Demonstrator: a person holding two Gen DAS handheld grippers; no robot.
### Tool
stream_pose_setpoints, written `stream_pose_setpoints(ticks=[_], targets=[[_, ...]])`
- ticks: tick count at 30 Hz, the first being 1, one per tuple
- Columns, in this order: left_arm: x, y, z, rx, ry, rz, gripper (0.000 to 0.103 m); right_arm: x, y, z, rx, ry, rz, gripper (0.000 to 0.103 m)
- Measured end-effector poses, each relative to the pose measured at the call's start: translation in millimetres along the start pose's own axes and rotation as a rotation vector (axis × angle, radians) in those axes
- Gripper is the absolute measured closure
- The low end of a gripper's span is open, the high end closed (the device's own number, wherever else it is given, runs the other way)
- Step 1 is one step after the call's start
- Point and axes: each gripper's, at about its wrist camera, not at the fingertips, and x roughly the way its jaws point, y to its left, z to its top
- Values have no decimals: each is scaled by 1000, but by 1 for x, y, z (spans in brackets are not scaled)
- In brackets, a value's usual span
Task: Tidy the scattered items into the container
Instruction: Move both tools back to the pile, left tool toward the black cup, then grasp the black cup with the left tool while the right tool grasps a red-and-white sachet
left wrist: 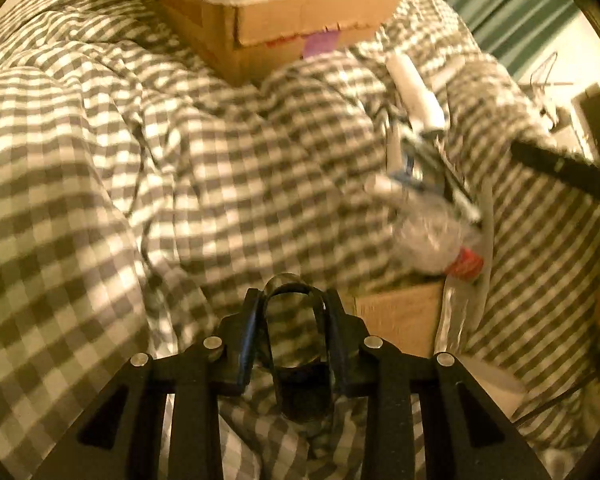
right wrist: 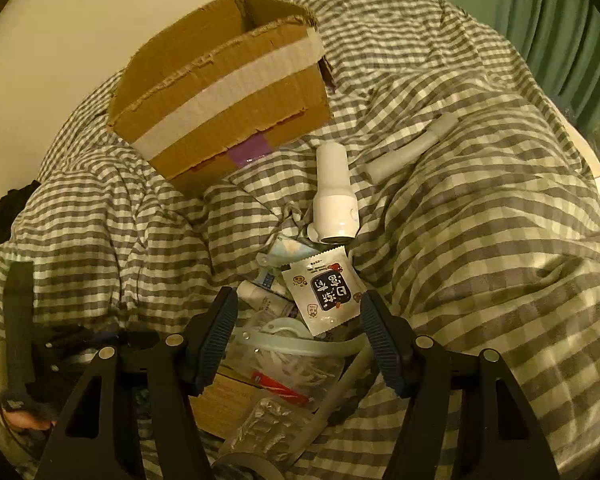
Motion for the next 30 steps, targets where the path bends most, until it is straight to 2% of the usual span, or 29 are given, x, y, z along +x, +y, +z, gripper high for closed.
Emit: stream_pose_setpoints(ticks=[2,5,7,9,12,13,14,16,19,21,22,23,24,25,27,29,30], targets=[[-6,5,12,-15,-53,-18,72,12,0,3,-1,34,-4,40],[-16,12,31,-40,-218,5,73,36,1,8,-19,104,-32,39],[-17,14,38,-41,-272,11,73,49,4,9,-39,135,-50,39],[-11,18,47,-57,-284,-1,73,57,6,9,-63,148,-91,39],[-9,19,45,-48,-272,3,73,59,4,6,-82,142,-155,44],[-9,17,45,-37,-271,10,73,58,3,6,-81,136,-159,49],[-7,16,45,-26,-260,18,73,56,1,6,-78,131,-166,59],[1,12,44,-24,-230,15,73,53,-3,7,-65,118,-185,68],[5,10,37,-35,-194,-11,71,53,-8,7,-49,125,-180,68],[7,6,33,-24,-173,-13,63,50,-2,8,-67,113,-157,68],[8,5,33,-20,-165,-7,47,48,2,7,-83,105,-139,63],[12,3,32,-16,-154,16,36,47,6,7,-98,100,-127,57],[15,2,31,-14,-143,34,35,48,10,6,-117,100,-126,48],[20,1,31,-12,-122,53,35,52,13,5,-137,111,-151,48],[32,4,32,-25,-71,60,35,64,13,2,-153,151,-202,48],[44,8,32,-53,-25,51,35,72,8,2,-139,179,-223,52],[48,9,32,-60,-12,49,35,71,5,3,-127,177,-221,57]])
